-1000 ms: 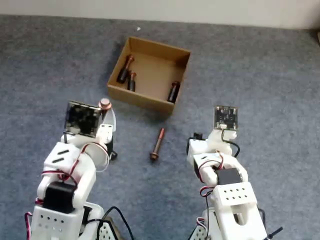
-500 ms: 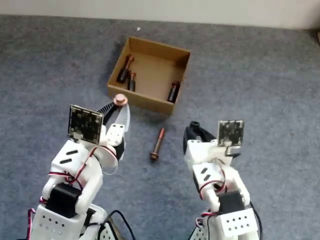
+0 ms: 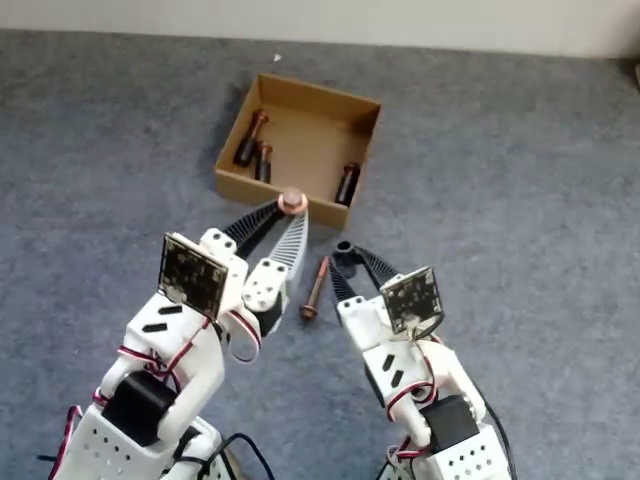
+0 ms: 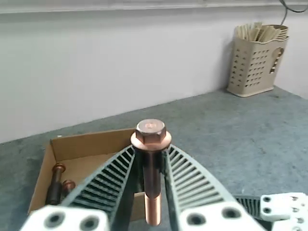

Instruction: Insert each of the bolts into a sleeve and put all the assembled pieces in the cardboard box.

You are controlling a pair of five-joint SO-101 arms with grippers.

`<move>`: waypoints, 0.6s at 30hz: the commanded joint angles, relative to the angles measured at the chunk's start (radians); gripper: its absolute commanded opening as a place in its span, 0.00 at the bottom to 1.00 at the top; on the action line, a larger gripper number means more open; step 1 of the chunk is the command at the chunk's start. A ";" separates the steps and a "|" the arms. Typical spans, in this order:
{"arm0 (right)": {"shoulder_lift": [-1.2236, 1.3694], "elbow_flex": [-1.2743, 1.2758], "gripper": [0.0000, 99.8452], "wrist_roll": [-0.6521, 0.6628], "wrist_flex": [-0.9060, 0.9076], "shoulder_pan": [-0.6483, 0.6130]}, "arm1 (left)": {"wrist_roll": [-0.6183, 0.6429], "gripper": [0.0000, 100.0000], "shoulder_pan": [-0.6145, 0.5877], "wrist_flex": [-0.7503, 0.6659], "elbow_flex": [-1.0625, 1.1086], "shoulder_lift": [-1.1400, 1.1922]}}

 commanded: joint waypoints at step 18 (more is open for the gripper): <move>-0.024 0.108 0.00 0.015 -0.059 -0.140 | 0.086 0.01 0.038 -0.167 0.107 -0.013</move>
